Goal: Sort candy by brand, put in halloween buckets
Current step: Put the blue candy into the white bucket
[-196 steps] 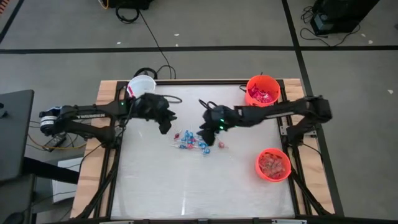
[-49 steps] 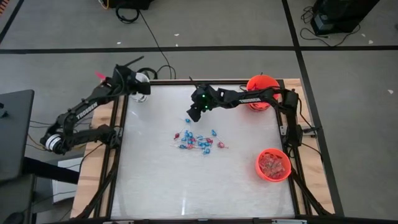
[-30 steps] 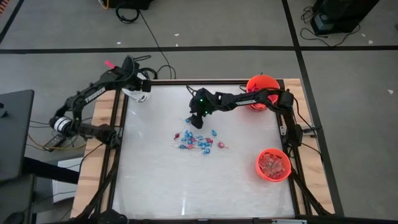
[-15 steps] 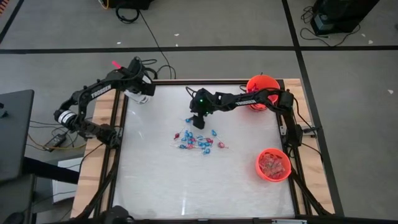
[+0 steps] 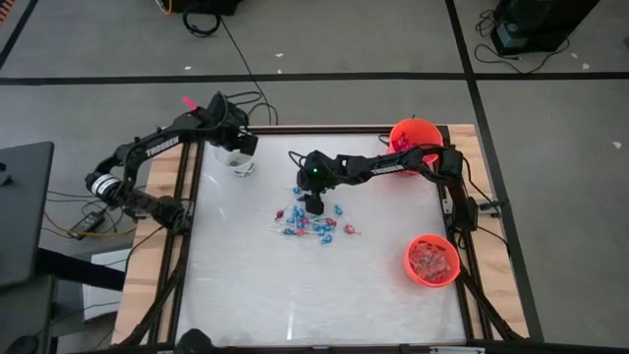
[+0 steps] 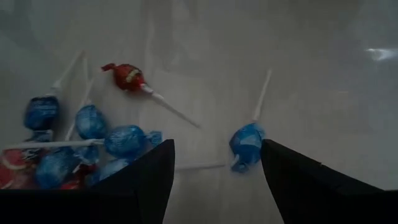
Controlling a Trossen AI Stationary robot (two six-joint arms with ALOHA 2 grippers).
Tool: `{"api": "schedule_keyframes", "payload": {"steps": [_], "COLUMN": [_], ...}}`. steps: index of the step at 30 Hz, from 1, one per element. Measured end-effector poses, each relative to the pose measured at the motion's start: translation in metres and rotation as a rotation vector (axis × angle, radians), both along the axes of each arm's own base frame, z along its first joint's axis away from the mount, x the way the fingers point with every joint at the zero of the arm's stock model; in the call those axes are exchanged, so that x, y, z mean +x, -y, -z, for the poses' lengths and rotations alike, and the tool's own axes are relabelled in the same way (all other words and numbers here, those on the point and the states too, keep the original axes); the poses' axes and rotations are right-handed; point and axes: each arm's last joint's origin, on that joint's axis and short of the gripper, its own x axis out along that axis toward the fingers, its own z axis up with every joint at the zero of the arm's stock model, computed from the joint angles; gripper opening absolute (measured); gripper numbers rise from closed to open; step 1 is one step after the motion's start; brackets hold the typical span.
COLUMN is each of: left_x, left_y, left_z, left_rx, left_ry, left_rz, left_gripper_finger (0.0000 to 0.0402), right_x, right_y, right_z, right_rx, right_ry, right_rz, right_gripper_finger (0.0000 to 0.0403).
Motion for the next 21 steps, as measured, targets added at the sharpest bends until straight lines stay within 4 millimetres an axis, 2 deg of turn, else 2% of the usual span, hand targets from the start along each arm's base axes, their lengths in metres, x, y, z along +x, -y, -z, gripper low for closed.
{"api": "schedule_keyframes", "payload": {"steps": [5,10,15,18,21], "left_x": [0.013,0.018,0.02,0.026,0.03], "left_y": [0.001,-0.006,-0.005,-0.001,0.003], "left_z": [-0.01,-0.046,-0.09,-0.103,-0.106], "left_rx": [0.034,0.126,0.259,0.298,0.313], "left_ry": [0.048,0.049,-0.008,-0.001,0.006], "left_rz": [0.0,-0.022,0.058,0.103,0.128], "left_gripper_finger": [0.0193,0.0193,0.0193,0.0193,0.0193], "right_x": [0.001,-0.002,-0.008,-0.009,-0.006], "right_y": [0.0,0.007,0.006,0.006,0.007], "right_z": [-0.001,0.0,0.006,0.006,0.003], "right_rx": [-0.051,0.002,0.071,0.073,0.07], "right_ry": [0.0,-0.018,-0.104,-0.115,-0.064], "right_rz": [0.061,0.125,0.203,0.222,0.214], "right_gripper_finger": [0.0249,0.0248,0.0235,0.0218,0.0199]}}
